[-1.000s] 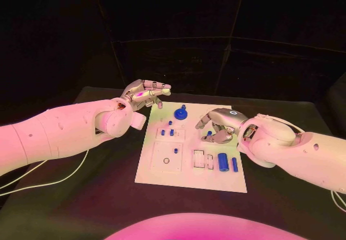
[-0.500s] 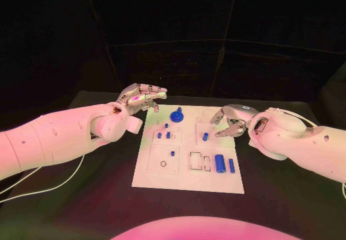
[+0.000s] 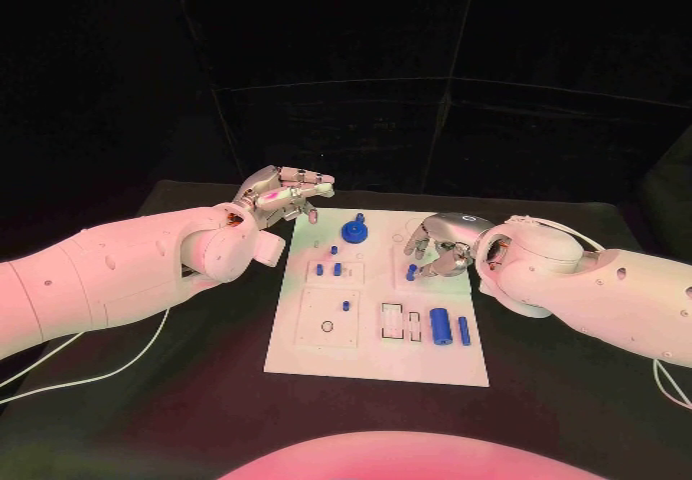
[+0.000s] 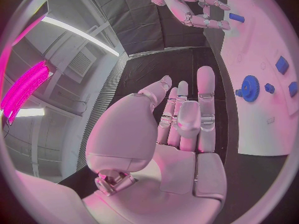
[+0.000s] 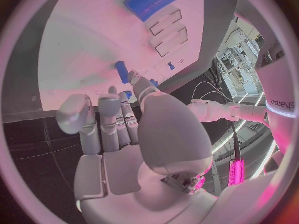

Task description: Assemble the parts on the task board

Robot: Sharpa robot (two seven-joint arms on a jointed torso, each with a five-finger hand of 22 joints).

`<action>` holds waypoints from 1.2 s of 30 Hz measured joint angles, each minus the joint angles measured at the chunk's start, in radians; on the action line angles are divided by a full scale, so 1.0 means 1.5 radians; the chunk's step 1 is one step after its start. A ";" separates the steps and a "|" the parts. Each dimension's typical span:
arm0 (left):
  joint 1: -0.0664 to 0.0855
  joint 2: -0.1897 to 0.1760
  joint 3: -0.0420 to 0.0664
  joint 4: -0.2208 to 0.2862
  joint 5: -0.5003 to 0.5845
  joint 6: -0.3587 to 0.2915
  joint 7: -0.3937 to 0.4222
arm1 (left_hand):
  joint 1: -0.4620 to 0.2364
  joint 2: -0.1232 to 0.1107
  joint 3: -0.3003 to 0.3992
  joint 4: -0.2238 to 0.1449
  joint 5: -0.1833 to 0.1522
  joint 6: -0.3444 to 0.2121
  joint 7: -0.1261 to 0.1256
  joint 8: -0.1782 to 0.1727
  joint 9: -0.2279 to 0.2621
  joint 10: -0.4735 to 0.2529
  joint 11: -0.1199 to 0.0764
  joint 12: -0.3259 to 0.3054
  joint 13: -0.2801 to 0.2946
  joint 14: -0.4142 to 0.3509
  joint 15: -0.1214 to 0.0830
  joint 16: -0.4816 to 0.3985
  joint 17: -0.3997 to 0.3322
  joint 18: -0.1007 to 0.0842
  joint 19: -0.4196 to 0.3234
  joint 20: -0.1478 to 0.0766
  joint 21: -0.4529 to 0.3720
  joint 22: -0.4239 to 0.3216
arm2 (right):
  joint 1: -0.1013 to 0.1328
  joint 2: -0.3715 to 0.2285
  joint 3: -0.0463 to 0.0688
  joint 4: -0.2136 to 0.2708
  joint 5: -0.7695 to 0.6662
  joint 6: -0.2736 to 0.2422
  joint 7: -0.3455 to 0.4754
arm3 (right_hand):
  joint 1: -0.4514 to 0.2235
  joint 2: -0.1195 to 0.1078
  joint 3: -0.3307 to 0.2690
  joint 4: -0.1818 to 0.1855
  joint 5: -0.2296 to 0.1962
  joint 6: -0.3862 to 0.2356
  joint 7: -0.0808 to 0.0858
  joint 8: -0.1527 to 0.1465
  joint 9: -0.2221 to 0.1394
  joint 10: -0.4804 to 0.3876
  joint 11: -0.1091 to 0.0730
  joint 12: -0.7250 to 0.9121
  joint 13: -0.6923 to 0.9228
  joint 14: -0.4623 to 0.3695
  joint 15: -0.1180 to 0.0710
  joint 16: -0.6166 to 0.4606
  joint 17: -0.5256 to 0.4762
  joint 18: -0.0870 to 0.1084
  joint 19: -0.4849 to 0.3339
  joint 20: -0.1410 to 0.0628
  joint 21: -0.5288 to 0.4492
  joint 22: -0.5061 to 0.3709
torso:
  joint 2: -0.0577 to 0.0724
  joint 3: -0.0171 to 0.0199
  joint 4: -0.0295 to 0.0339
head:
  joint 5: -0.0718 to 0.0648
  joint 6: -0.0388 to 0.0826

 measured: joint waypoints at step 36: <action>0.000 0.001 0.000 -0.002 0.000 0.002 -0.001 | 0.000 0.000 0.002 0.002 0.000 -0.002 0.002 0.000 0.000 0.000 0.000 0.003 0.000 0.000 0.000 0.000 0.000 0.000 0.000 0.000 0.000 0.000 | -0.014 0.025 -0.001 -0.022 -0.015 0.027 -0.005 | -0.001 0.024 0.131 0.012 -0.041 0.119 -0.017 0.025 0.002 0.139 -0.023 -0.057 0.002 0.019 -0.019 0.049 0.061 0.000 0.038 -0.019 0.070 0.099 | 0.000 0.0003 -0.0005 | -0.002 -0.007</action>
